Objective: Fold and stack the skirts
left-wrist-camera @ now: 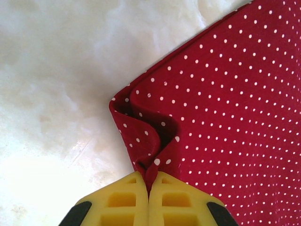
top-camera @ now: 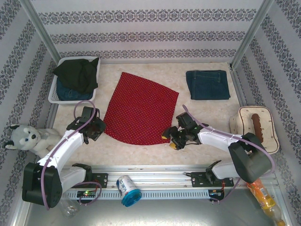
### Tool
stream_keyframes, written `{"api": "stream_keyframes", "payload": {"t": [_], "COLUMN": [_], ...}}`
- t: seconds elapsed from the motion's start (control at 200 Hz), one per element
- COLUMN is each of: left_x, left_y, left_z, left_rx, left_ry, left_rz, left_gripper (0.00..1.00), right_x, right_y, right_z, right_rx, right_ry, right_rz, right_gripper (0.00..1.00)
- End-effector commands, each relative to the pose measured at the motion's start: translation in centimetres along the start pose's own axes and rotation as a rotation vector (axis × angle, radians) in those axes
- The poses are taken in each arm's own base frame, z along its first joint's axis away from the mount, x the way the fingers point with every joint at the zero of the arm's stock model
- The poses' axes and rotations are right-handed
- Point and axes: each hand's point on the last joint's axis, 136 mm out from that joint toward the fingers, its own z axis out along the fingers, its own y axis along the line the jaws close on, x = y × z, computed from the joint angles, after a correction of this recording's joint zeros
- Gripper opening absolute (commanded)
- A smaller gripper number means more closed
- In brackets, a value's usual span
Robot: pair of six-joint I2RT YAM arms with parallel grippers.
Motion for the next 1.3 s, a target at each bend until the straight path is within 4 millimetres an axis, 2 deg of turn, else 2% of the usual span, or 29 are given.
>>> {"api": "stream_keyframes", "payload": {"t": [0.0, 0.11, 0.31, 0.55, 0.774, 1.014, 1.084, 1.179, 1.264, 1.294], "left_x": [-0.1, -0.1, -0.2, -0.1, -0.2, -0.5, -0.4, -0.4, -1.0, -1.3], "left_y": [0.0, -0.1, 0.0, 0.0, -0.2, -0.1, -0.1, -0.2, -1.2, -1.8], "left_z": [0.0, -0.1, -0.3, -0.3, -0.4, -0.7, -0.7, -1.0, -2.3, -3.0], "left_rx": [0.015, 0.017, 0.016, 0.017, 0.020, 0.012, 0.012, 0.012, 0.042, 0.061], "left_ry": [-0.006, -0.005, -0.010, -0.010, -0.010, -0.020, -0.019, -0.019, -0.037, -0.050], "left_rz": [-0.003, -0.001, 0.000, 0.003, -0.002, 0.003, 0.002, 0.007, 0.043, 0.056], "left_gripper": [0.00, 0.00, 0.00, 0.00, 0.00, 0.00, 0.00, 0.00, 0.00, 0.00], "right_x": [-0.5, -1.0, -1.5, -1.9, -1.7, -1.0, -1.0, -1.3, -1.7, -1.9], "right_y": [-0.1, 0.8, 0.6, 2.5, 1.1, 0.7, 0.3, 0.5, 2.0, 2.4], "right_z": [0.4, 0.8, 0.7, -0.4, 0.5, 1.0, 1.1, 0.7, -0.9, -1.6], "right_rx": [0.007, -0.012, -0.015, -0.082, -0.070, -0.041, -0.035, -0.049, -0.072, -0.065], "right_ry": [-0.022, -0.029, -0.062, -0.099, -0.081, -0.043, -0.043, -0.054, -0.096, -0.113], "right_rz": [0.004, -0.005, 0.001, -0.038, 0.005, 0.006, 0.011, 0.012, -0.038, -0.060], "right_gripper": [0.59, 0.56, 0.49, 0.44, 0.42, 0.36, 0.28, 0.12, 0.00, 0.00]}}
